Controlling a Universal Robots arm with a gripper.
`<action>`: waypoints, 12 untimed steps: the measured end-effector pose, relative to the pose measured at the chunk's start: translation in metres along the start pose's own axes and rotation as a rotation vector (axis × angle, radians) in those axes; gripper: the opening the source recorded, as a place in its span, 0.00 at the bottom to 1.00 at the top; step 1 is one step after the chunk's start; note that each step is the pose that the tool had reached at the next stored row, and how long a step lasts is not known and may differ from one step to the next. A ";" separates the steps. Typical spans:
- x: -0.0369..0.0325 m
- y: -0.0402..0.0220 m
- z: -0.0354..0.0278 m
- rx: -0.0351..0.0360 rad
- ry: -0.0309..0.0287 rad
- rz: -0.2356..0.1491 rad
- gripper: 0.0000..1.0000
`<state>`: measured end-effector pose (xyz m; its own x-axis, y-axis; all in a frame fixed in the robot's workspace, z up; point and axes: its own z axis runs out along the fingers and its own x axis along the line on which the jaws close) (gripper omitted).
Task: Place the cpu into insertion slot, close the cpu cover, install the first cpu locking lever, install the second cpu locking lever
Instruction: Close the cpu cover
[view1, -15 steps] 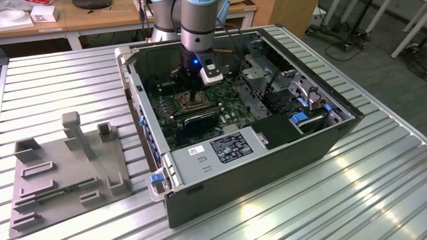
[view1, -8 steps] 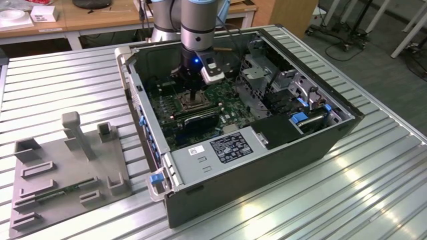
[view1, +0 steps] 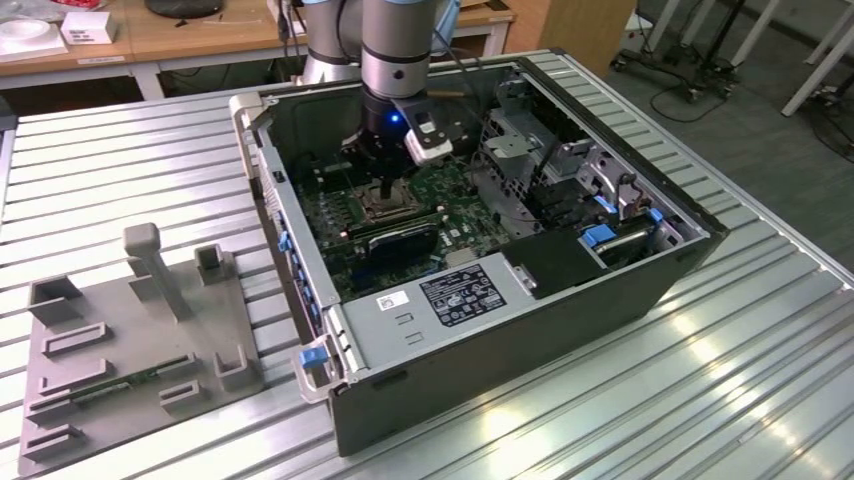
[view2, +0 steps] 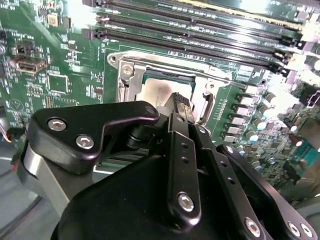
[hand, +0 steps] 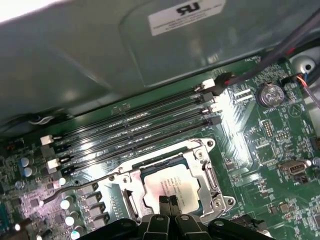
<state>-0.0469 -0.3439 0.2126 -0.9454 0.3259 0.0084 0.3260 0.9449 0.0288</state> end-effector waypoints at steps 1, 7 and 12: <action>0.0000 0.0000 0.0000 0.0003 0.0004 -0.015 0.11; 0.0000 -0.0001 0.0001 0.0002 0.0030 -0.118 0.11; 0.0000 -0.0001 0.0009 -0.0065 -0.0022 -0.186 0.11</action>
<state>-0.0469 -0.3440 0.2118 -0.9893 0.1456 0.0001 0.1455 0.9887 0.0361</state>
